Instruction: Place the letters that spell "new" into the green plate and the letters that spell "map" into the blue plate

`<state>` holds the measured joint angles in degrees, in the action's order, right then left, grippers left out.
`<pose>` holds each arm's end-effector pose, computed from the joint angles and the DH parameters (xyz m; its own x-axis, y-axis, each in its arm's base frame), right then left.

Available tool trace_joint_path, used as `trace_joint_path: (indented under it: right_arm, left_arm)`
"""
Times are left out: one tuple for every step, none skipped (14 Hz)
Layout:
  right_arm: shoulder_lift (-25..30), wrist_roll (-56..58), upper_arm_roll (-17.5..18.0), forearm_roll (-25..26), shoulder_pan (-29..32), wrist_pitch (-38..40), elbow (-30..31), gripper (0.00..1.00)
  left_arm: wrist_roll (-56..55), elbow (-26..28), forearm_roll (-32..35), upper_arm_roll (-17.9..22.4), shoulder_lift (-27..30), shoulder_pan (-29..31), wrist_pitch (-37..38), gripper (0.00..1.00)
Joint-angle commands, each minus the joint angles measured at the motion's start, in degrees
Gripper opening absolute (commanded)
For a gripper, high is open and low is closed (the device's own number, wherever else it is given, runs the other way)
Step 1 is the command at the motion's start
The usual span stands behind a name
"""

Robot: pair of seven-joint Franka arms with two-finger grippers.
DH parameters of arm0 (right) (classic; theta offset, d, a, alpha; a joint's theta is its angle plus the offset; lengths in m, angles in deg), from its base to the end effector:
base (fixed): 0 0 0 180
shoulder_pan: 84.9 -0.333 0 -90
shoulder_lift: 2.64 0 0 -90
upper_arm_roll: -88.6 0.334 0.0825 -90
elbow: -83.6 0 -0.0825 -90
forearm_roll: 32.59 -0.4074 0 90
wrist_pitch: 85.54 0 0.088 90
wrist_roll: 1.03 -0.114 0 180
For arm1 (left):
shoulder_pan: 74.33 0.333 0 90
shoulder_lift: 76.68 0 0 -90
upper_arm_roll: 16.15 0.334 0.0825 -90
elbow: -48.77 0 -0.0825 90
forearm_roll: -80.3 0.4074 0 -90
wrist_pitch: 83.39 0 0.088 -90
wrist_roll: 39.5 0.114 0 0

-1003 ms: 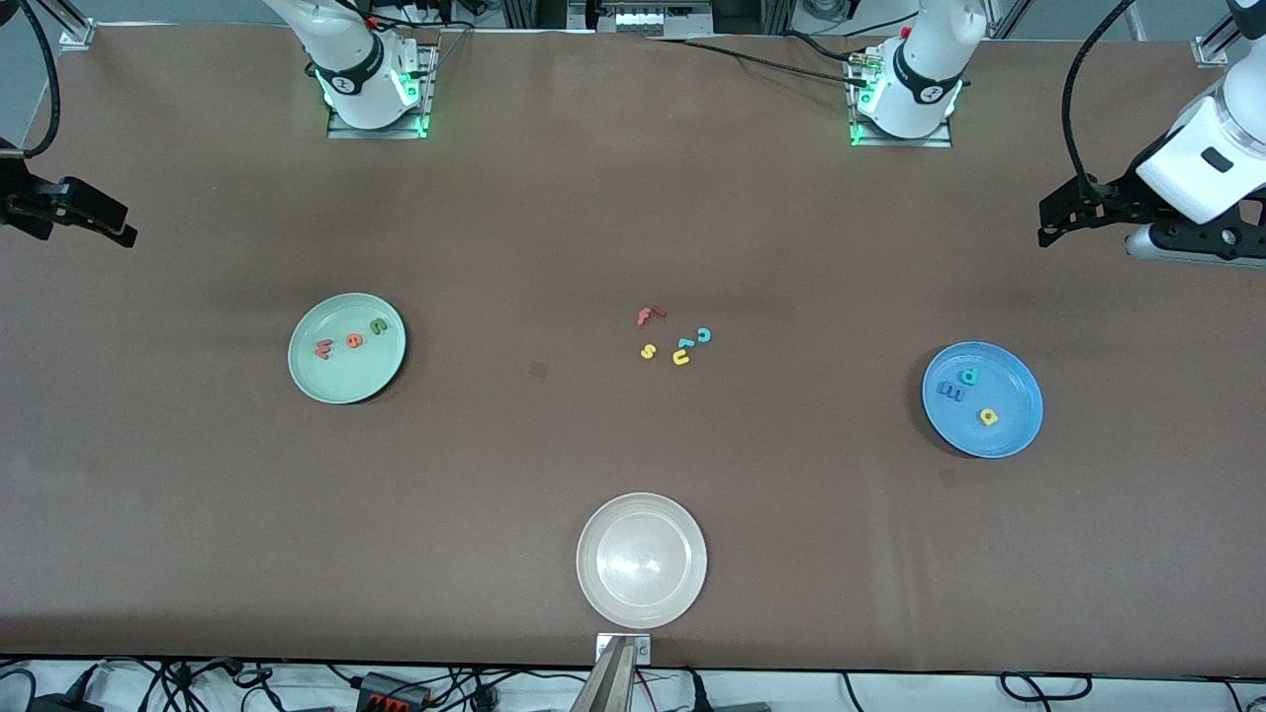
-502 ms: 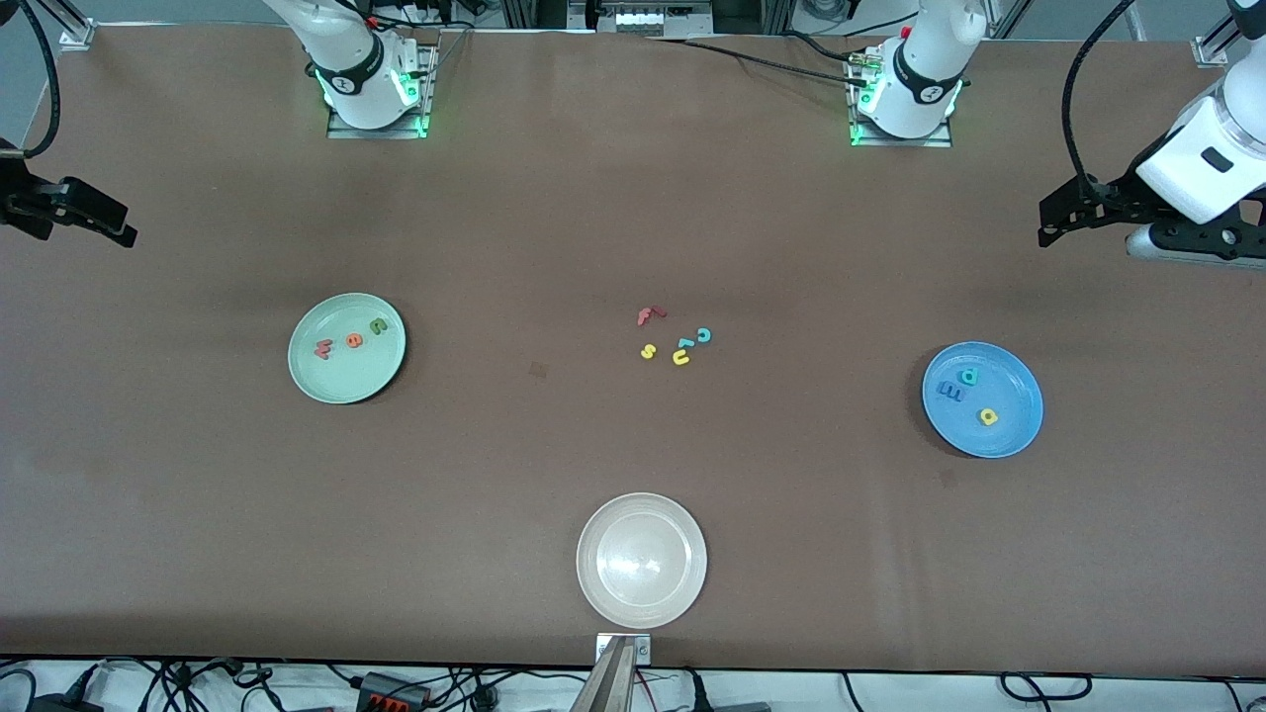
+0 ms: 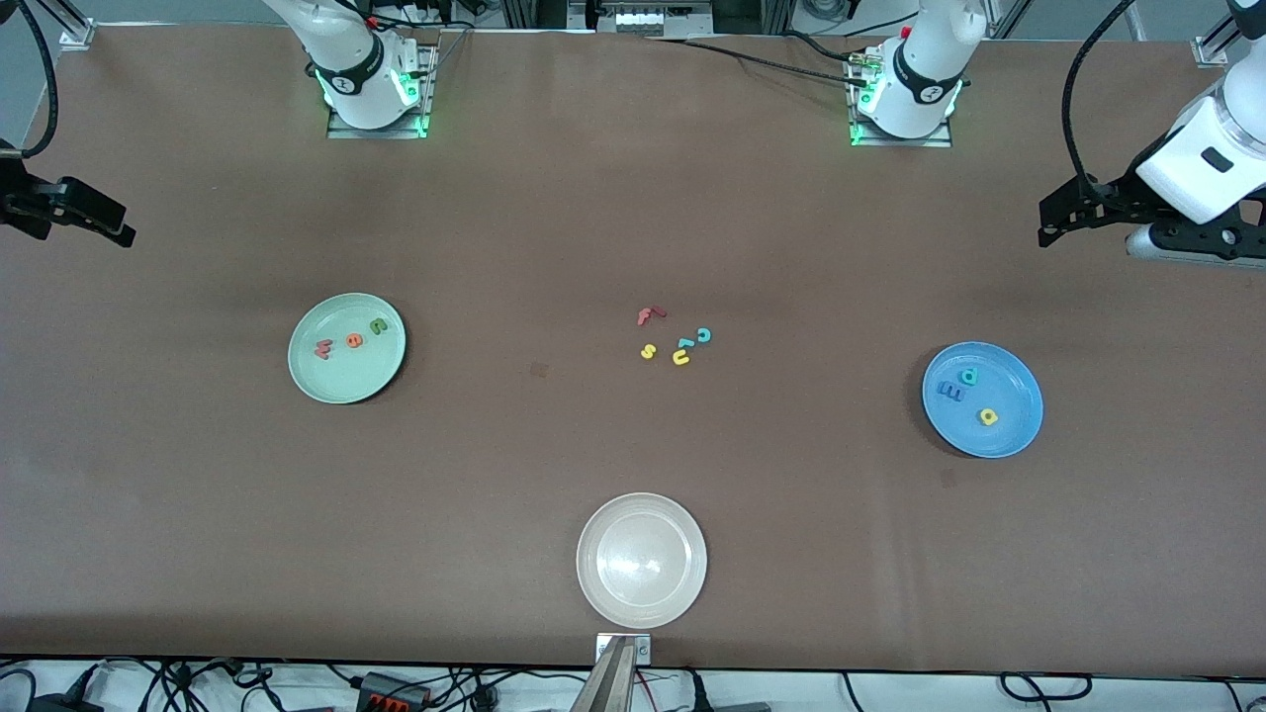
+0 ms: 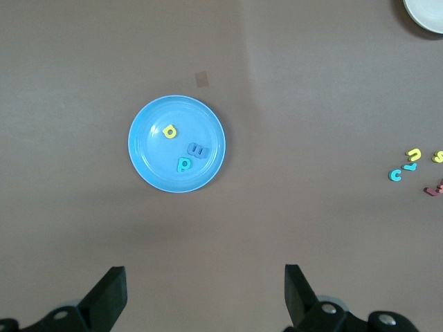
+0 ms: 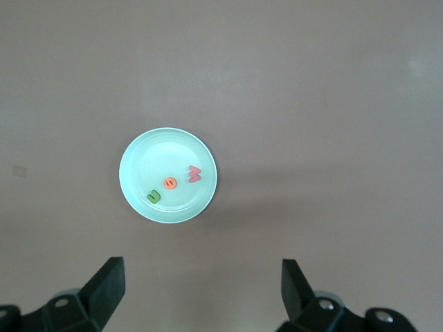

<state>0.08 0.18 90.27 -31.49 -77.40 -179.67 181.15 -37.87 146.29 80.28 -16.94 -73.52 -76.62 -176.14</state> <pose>0.5630 -0.0592 0.6034 0.9968 -0.0792 -0.0127 -0.0789 -0.9967 0.0202 0.5604 -0.0304 0.6059 0.9962 -0.0820 -0.0281 -0.0821 -0.9966 0.0004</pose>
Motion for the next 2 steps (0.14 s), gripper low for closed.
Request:
trace_joint_path:
  right_arm:
    - [1.2, 1.1, 0.3, 0.7, 0.7, -0.5, 1.1, 1.00]
    - [1.2, 1.1, 0.3, 0.7, 0.7, -0.5, 1.2, 1.00]
  left_arm:
    - [0.7, -1.5, 1.3, 0.0, -0.5, -0.4, 1.1, 1.00]
    - [0.7, -1.5, 1.3, 0.0, -0.5, -0.4, 1.1, 1.00]
